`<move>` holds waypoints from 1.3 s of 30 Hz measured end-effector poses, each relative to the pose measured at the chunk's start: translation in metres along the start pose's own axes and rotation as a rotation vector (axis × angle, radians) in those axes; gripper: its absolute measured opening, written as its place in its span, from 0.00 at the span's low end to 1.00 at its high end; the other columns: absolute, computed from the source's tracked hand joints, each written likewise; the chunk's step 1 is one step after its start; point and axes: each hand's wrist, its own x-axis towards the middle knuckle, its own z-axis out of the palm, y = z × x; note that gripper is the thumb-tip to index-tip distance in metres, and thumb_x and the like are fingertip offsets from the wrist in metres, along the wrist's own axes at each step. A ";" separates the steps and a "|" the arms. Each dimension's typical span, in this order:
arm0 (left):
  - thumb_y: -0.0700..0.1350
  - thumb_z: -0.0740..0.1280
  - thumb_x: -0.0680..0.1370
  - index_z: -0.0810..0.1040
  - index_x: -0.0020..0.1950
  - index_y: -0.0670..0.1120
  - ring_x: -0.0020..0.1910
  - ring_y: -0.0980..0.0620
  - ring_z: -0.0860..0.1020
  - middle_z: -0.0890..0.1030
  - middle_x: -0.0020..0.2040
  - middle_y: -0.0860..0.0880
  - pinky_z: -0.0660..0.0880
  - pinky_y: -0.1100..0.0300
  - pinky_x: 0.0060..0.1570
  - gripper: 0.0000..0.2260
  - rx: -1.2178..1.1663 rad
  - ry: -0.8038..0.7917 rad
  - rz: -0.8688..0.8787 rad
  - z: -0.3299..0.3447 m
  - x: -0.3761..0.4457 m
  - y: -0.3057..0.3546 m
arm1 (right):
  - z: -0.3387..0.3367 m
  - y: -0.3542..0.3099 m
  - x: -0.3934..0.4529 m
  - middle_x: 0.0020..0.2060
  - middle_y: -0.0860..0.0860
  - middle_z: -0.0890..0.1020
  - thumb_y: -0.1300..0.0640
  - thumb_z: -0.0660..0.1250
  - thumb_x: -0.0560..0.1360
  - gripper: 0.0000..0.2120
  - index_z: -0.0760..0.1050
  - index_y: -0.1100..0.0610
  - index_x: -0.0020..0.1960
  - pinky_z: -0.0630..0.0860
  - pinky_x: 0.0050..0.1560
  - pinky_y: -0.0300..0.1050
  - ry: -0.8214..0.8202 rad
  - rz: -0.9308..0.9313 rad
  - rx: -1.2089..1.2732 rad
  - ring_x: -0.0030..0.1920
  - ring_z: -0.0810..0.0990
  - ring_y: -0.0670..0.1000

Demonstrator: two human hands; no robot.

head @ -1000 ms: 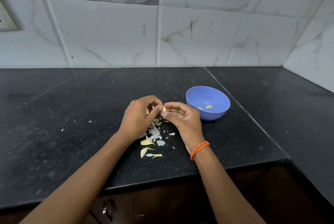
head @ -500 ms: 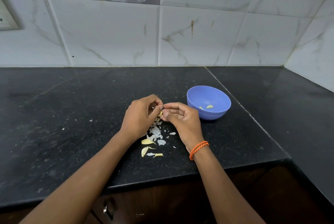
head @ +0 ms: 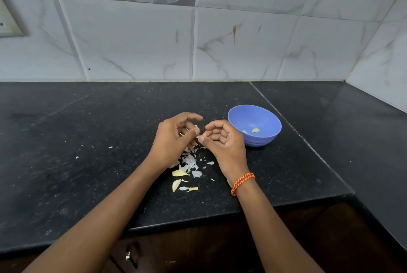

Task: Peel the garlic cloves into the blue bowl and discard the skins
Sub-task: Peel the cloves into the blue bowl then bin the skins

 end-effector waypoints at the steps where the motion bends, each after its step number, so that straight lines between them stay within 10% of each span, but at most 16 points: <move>1: 0.38 0.73 0.83 0.84 0.66 0.51 0.39 0.47 0.86 0.87 0.45 0.48 0.86 0.51 0.44 0.14 0.009 0.012 -0.004 -0.002 0.001 -0.001 | -0.001 0.000 0.000 0.46 0.51 0.85 0.71 0.78 0.73 0.13 0.80 0.62 0.54 0.82 0.50 0.41 0.019 0.003 0.007 0.44 0.83 0.47; 22: 0.44 0.75 0.81 0.88 0.55 0.56 0.50 0.53 0.82 0.83 0.51 0.58 0.76 0.57 0.48 0.07 0.300 -0.124 0.156 -0.006 -0.001 -0.004 | -0.002 -0.001 -0.003 0.59 0.55 0.77 0.66 0.78 0.75 0.26 0.76 0.49 0.68 0.85 0.51 0.48 -0.013 -0.002 -0.035 0.42 0.85 0.51; 39: 0.43 0.73 0.81 0.85 0.47 0.52 0.40 0.50 0.81 0.84 0.40 0.55 0.80 0.48 0.42 0.04 0.286 0.047 0.135 -0.005 -0.004 -0.001 | 0.001 -0.002 -0.003 0.47 0.53 0.90 0.66 0.77 0.77 0.08 0.86 0.62 0.56 0.84 0.53 0.42 0.013 -0.075 -0.040 0.50 0.89 0.52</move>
